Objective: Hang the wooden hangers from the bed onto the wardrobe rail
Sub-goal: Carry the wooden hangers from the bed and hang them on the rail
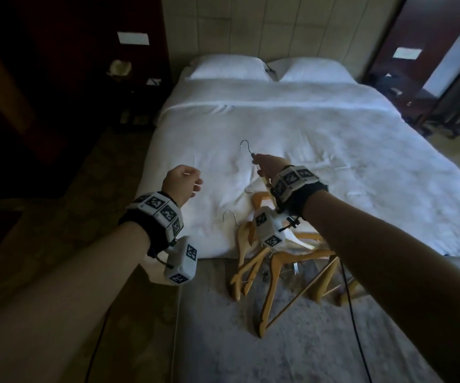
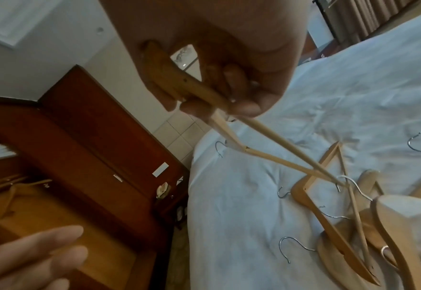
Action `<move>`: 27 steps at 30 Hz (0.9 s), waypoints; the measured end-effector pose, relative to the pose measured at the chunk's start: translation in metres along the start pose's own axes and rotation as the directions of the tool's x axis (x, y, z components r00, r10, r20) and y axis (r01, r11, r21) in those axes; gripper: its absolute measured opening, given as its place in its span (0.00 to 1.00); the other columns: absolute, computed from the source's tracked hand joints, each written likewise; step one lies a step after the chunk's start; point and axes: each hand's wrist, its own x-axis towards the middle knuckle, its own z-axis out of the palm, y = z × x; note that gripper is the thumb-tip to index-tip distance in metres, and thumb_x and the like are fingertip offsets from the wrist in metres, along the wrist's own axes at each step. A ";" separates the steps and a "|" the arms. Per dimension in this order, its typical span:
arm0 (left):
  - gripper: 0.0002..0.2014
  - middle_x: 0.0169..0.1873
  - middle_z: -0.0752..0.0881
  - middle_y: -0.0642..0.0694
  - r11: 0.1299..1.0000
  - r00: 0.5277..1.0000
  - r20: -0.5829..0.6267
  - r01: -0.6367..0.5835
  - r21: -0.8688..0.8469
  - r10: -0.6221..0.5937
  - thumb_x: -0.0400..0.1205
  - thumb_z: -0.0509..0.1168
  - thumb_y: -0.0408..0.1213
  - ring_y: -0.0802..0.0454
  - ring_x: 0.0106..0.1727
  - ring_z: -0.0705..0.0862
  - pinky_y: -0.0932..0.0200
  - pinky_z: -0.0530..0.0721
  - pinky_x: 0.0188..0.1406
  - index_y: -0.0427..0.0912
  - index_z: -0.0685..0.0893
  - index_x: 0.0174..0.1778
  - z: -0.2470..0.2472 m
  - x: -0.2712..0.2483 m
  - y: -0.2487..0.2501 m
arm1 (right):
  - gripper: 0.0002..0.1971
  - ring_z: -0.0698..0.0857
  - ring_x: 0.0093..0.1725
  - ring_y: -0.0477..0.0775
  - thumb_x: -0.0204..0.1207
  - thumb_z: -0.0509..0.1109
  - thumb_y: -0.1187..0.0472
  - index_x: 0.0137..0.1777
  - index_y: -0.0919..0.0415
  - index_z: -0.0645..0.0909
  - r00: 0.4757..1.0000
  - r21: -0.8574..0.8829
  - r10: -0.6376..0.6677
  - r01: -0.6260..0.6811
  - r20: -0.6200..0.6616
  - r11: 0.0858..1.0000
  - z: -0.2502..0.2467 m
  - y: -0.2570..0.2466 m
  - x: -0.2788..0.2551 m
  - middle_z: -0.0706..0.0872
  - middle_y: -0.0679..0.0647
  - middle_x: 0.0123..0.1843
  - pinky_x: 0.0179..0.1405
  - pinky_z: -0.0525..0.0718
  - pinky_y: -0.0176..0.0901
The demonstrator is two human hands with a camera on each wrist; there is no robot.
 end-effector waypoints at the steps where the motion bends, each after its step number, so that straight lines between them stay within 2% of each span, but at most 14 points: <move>1: 0.05 0.33 0.83 0.47 1.000 1.000 -0.005 -0.003 -0.003 0.003 0.84 0.60 0.34 0.53 0.32 0.80 0.62 0.78 0.32 0.39 0.79 0.50 -0.009 -0.005 0.002 | 0.08 0.71 0.26 0.47 0.78 0.66 0.57 0.38 0.58 0.77 1.000 -0.016 0.006 -0.006 -0.009 1.000 0.003 0.000 -0.013 0.75 0.51 0.31 0.21 0.69 0.33; 2: 0.05 0.33 0.83 0.47 1.000 1.000 -0.003 -0.003 0.000 0.003 0.84 0.60 0.34 0.53 0.32 0.80 0.63 0.78 0.32 0.39 0.80 0.50 -0.017 -0.011 0.001 | 0.07 0.73 0.27 0.47 0.79 0.66 0.59 0.39 0.59 0.77 1.000 -0.080 -0.006 0.007 0.013 0.997 0.009 0.004 -0.024 0.76 0.52 0.33 0.21 0.71 0.32; 4: 0.05 0.34 0.83 0.46 1.000 1.000 0.020 -0.011 0.020 0.011 0.84 0.59 0.35 0.53 0.32 0.80 0.63 0.78 0.31 0.39 0.80 0.49 -0.028 -0.027 -0.003 | 0.06 0.79 0.37 0.51 0.81 0.64 0.60 0.45 0.61 0.77 0.995 -0.302 -0.024 0.053 0.097 0.952 0.025 0.024 -0.048 0.79 0.54 0.43 0.33 0.77 0.33; 7: 0.05 0.33 0.83 0.46 0.999 0.998 0.064 -0.016 0.031 0.014 0.83 0.59 0.34 0.53 0.31 0.80 0.63 0.77 0.32 0.38 0.80 0.47 -0.040 -0.058 -0.021 | 0.13 0.80 0.41 0.54 0.74 0.68 0.49 0.34 0.56 0.75 0.999 -0.356 -0.010 0.028 0.053 0.934 0.054 0.070 -0.069 0.80 0.54 0.41 0.46 0.81 0.42; 9: 0.05 0.32 0.82 0.46 0.999 0.996 0.089 0.003 0.039 -0.007 0.83 0.60 0.33 0.52 0.31 0.79 0.63 0.76 0.31 0.38 0.80 0.47 -0.049 -0.079 -0.041 | 0.18 0.84 0.52 0.59 0.70 0.69 0.45 0.45 0.62 0.81 1.000 -0.483 -0.002 0.001 -0.002 0.875 0.076 0.100 -0.073 0.85 0.60 0.50 0.55 0.81 0.48; 11: 0.05 0.33 0.83 0.44 0.998 0.993 0.105 0.040 0.047 -0.044 0.83 0.60 0.32 0.52 0.31 0.79 0.62 0.76 0.31 0.37 0.80 0.48 -0.058 -0.097 -0.062 | 0.29 0.79 0.64 0.61 0.70 0.67 0.42 0.64 0.64 0.78 1.000 -0.603 -0.011 0.021 0.020 0.798 0.091 0.127 -0.080 0.79 0.62 0.67 0.56 0.77 0.45; 12: 0.05 0.34 0.83 0.44 0.997 0.991 0.110 0.065 0.047 -0.070 0.83 0.60 0.32 0.52 0.31 0.79 0.63 0.76 0.31 0.36 0.80 0.48 -0.062 -0.105 -0.071 | 0.31 0.77 0.66 0.62 0.71 0.67 0.43 0.69 0.64 0.75 0.999 -0.632 -0.023 0.038 0.032 0.774 0.098 0.138 -0.086 0.77 0.61 0.70 0.57 0.76 0.44; 13: 0.05 0.35 0.83 0.43 0.995 0.989 0.114 0.090 0.049 -0.095 0.84 0.59 0.33 0.52 0.32 0.80 0.63 0.77 0.32 0.37 0.80 0.49 -0.066 -0.112 -0.079 | 0.32 0.78 0.65 0.62 0.73 0.67 0.43 0.70 0.64 0.74 0.999 -0.643 -0.014 0.040 0.045 0.765 0.103 0.149 -0.089 0.78 0.61 0.69 0.57 0.78 0.45; 16: 0.06 0.36 0.83 0.44 0.988 0.983 0.109 0.140 0.063 -0.146 0.84 0.59 0.34 0.52 0.35 0.81 0.62 0.79 0.36 0.37 0.80 0.50 -0.074 -0.125 -0.097 | 0.27 0.84 0.57 0.59 0.74 0.69 0.44 0.63 0.66 0.80 0.996 -0.658 0.041 0.020 0.077 0.753 0.116 0.176 -0.100 0.84 0.60 0.59 0.54 0.84 0.48; 18: 0.07 0.37 0.84 0.45 0.984 0.981 0.102 0.154 0.093 -0.163 0.85 0.59 0.35 0.53 0.36 0.81 0.62 0.80 0.37 0.38 0.81 0.51 -0.076 -0.127 -0.106 | 0.26 0.85 0.50 0.56 0.73 0.70 0.44 0.61 0.65 0.81 0.993 -0.661 0.056 0.027 0.105 0.750 0.126 0.189 -0.101 0.84 0.58 0.53 0.43 0.86 0.45; 20: 0.07 0.38 0.84 0.45 0.977 0.978 0.095 0.176 0.119 -0.188 0.85 0.59 0.35 0.54 0.36 0.81 0.64 0.79 0.36 0.39 0.81 0.52 -0.076 -0.126 -0.116 | 0.24 0.82 0.42 0.53 0.73 0.69 0.44 0.59 0.63 0.81 0.986 -0.700 0.067 0.060 0.153 0.712 0.132 0.197 -0.101 0.83 0.55 0.47 0.31 0.81 0.41; 22: 0.07 0.38 0.83 0.44 0.970 0.971 0.093 0.206 0.131 -0.219 0.85 0.59 0.34 0.54 0.34 0.80 0.65 0.78 0.34 0.38 0.81 0.52 -0.073 -0.124 -0.128 | 0.22 0.81 0.41 0.53 0.73 0.70 0.44 0.55 0.63 0.82 0.976 -0.731 0.125 0.047 0.179 0.681 0.137 0.210 -0.097 0.82 0.53 0.41 0.34 0.79 0.42; 24: 0.06 0.35 0.82 0.46 0.960 0.963 0.092 0.238 0.144 -0.253 0.85 0.58 0.33 0.55 0.32 0.79 0.66 0.76 0.31 0.40 0.80 0.46 -0.070 -0.123 -0.137 | 0.23 0.81 0.40 0.54 0.72 0.71 0.43 0.53 0.65 0.83 0.962 -0.781 0.163 0.073 0.219 0.621 0.140 0.222 -0.094 0.79 0.52 0.35 0.37 0.79 0.43; 27: 0.10 0.33 0.81 0.47 0.951 0.954 0.098 0.264 0.164 -0.282 0.85 0.58 0.33 0.55 0.31 0.78 0.66 0.75 0.30 0.44 0.77 0.38 -0.064 -0.119 -0.146 | 0.24 0.80 0.40 0.54 0.72 0.71 0.42 0.53 0.64 0.82 0.957 -0.809 0.170 0.095 0.234 0.579 0.142 0.235 -0.089 0.79 0.52 0.36 0.36 0.78 0.43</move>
